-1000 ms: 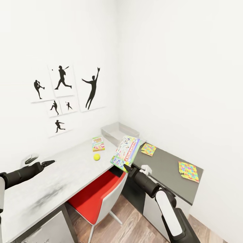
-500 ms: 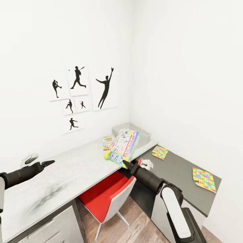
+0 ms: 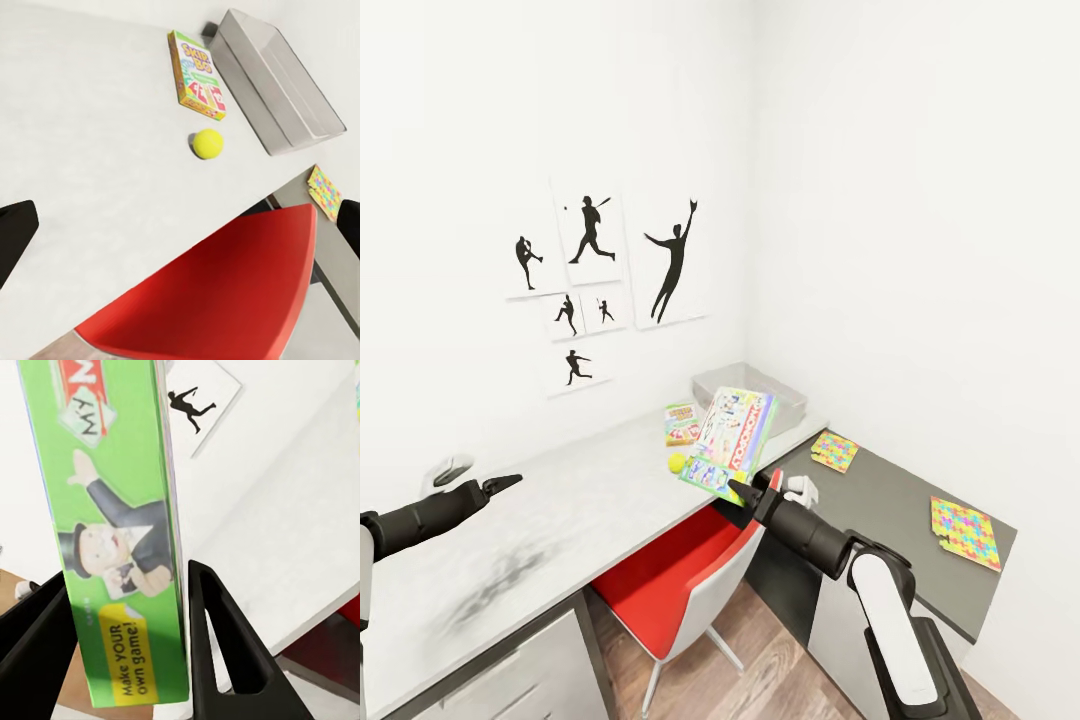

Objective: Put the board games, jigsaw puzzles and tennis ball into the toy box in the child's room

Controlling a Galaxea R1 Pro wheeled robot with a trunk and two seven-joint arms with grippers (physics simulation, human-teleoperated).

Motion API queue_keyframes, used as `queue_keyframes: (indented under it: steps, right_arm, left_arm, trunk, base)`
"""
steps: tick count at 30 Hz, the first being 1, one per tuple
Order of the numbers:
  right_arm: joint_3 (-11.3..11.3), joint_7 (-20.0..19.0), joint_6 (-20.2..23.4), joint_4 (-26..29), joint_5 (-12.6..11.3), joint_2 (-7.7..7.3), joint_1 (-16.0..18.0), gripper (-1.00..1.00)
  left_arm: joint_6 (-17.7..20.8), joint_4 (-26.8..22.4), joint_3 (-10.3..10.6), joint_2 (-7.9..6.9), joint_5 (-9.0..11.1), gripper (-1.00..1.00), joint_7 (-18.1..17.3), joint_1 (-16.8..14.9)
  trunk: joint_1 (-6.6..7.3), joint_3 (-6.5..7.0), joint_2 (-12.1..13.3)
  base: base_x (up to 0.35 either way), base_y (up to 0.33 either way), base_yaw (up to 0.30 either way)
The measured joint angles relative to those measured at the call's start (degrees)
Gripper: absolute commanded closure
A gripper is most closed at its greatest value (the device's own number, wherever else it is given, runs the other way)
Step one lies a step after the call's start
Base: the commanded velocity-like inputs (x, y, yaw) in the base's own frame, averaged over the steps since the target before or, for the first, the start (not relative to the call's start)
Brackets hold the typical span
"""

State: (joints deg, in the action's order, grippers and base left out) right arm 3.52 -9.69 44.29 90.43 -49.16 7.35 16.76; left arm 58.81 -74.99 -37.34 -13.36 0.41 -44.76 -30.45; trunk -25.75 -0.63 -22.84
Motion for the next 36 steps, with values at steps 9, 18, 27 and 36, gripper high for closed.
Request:
queue_keyframes:
  steps: [9, 18, 27, 36]
  right_arm:
    - [0.05, 0.01, -0.06, -0.07, -0.02, 0.04, 0.00, 1.00]
    - [0.18, 0.49, 0.01, -0.34, 0.07, 0.55, -0.01, 1.00]
    - [-1.03, 7.79, 2.69, -0.18, 0.08, 0.34, 3.42, 1.00]
    - [-2.53, 16.63, 9.79, -0.54, -4.59, 0.84, 12.36, 1.00]
  left_arm:
    - [0.00, 0.02, -0.01, 0.05, 0.00, -1.00, -0.23, 0.06]
    - [0.00, 0.02, 0.06, 0.13, -0.05, -1.00, -0.50, 0.10]
    - [0.17, 0.70, -0.20, -0.38, -0.33, -1.00, -5.33, 0.46]
    - [0.56, 1.92, -0.26, -2.71, -0.56, -1.00, -7.79, 0.52]
  trunk:
    - [0.00, 0.00, 0.00]
    - [-0.01, 0.00, 0.01]
    - [-0.01, 0.00, 0.01]
    - [0.02, 0.00, -0.01]
  base:
    - [0.055, 0.000, 0.000]
    - [0.002, 0.000, 0.000]
    - [0.000, 0.000, 0.000]
    - [0.156, 0.000, 0.000]
